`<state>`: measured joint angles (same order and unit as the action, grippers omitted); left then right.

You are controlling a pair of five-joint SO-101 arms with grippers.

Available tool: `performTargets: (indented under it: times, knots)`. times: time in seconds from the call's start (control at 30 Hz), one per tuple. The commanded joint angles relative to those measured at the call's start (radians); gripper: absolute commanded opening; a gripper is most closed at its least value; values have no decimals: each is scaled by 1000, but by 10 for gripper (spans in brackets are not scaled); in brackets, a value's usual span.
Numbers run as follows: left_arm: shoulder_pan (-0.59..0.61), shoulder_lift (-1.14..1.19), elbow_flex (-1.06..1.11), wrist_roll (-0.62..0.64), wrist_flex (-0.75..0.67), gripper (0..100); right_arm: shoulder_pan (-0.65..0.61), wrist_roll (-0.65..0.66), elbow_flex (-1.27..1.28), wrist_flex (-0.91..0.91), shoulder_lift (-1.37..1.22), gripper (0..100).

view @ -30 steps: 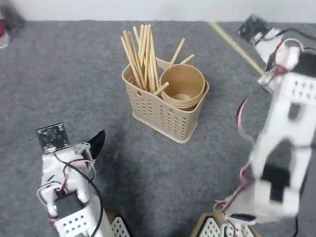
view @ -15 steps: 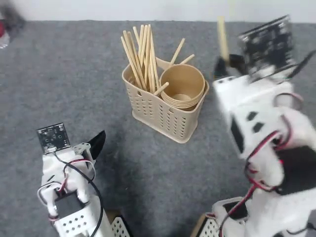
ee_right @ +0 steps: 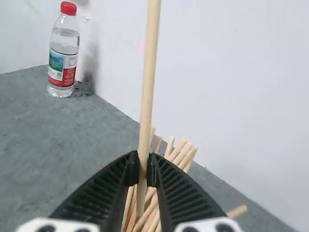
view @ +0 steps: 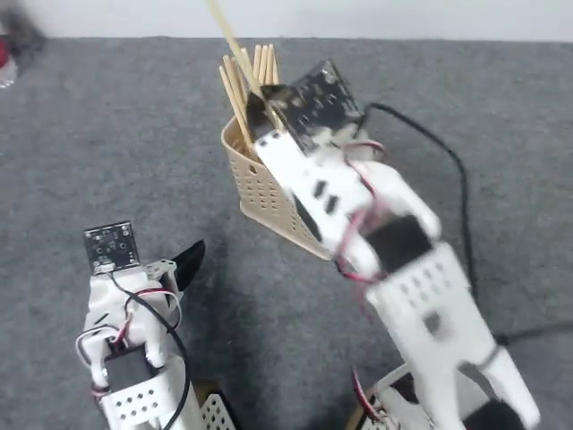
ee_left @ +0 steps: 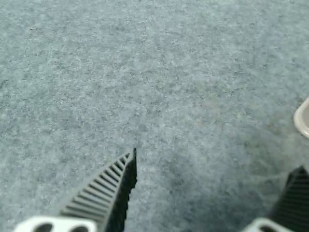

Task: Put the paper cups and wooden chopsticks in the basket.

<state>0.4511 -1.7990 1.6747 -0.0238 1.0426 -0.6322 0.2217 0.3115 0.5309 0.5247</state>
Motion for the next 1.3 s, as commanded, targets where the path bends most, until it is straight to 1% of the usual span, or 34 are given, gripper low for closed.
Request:
performTargets:
  times: [0.0,0.17,0.4,0.7,0.77,0.87,0.9,1.1,1.27]
  knots:
    - [-8,-2,-7,-8,-21,445,1,-15,3,-177,-99,7]
    - [-8,-2,-5,-8,-21,445,1,-15,37,-272,-228,7]
    - [-8,-2,-5,-8,-21,445,54,-15,150,-371,-239,7]
    - [-8,-2,2,-8,-43,445,51,-8,163,-315,-209,11]
    - [-8,-2,2,-8,-43,445,54,-8,169,-312,-185,47]
    - [-8,-2,2,-8,-43,445,56,-8,164,-268,-147,154]
    - [-8,-2,2,-8,-43,445,54,-8,164,-257,-136,171]
    - [-8,-2,2,-8,-43,445,59,-8,166,-243,-91,119]
    - [-8,-2,5,-8,-57,445,61,-8,158,-242,-53,120]
